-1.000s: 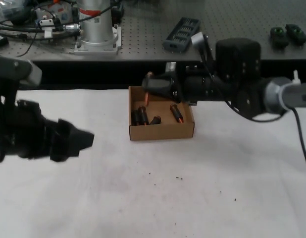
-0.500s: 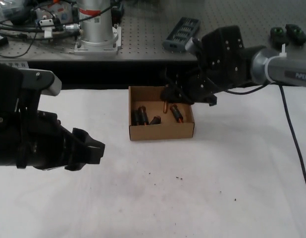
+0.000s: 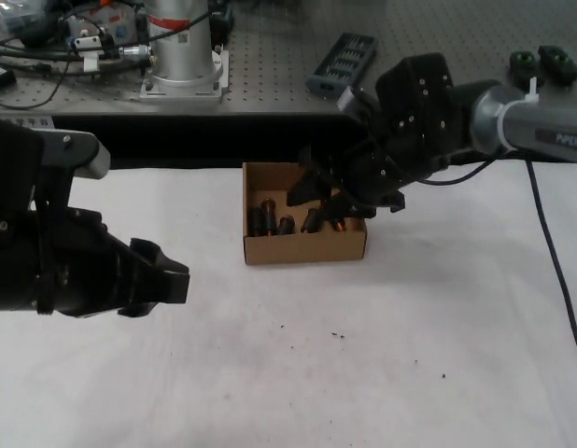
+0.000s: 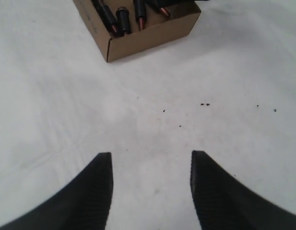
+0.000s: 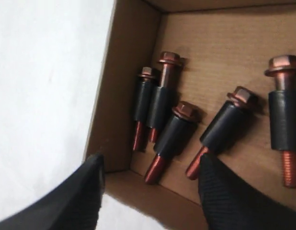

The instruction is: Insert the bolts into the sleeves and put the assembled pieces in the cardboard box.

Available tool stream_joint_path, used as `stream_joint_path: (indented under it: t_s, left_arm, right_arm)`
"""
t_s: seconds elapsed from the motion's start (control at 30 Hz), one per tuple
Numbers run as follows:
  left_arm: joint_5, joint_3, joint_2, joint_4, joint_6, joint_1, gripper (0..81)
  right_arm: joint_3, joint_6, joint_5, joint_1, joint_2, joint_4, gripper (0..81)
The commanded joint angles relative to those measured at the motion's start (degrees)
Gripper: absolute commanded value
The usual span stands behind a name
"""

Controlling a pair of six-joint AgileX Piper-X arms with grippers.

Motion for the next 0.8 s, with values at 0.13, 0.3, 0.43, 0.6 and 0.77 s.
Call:
stream_joint_path:
  t_s: [0.13,0.3,0.43,0.6,0.77]
  left_arm:
    - [6.3,4.6,-0.7,-24.5,-7.6,-0.5,23.5]
    - [6.1,11.6,-1.4,-37.9,-16.2,-1.0,15.1]
    - [0.9,16.0,-3.4,-43.3,-15.2,-3.1,15.1]
    - [-5.0,21.6,-6.1,-44.9,-14.2,-5.9,15.0]
    - [-6.7,27.4,-10.3,-44.9,-14.2,-7.5,14.8]
  right_arm:
    - [4.0,-23.0,4.1,1.0,-13.9,14.7,29.3]
    - [21.1,-20.8,-0.2,2.1,-26.6,-2.8,25.9]
    - [37.3,-15.5,-1.2,4.0,-36.7,-19.4,25.9]
    - [57.7,-6.8,0.2,7.6,-46.4,-39.2,20.5]
    - [70.7,-3.9,3.2,8.7,-52.8,-51.2,11.4]
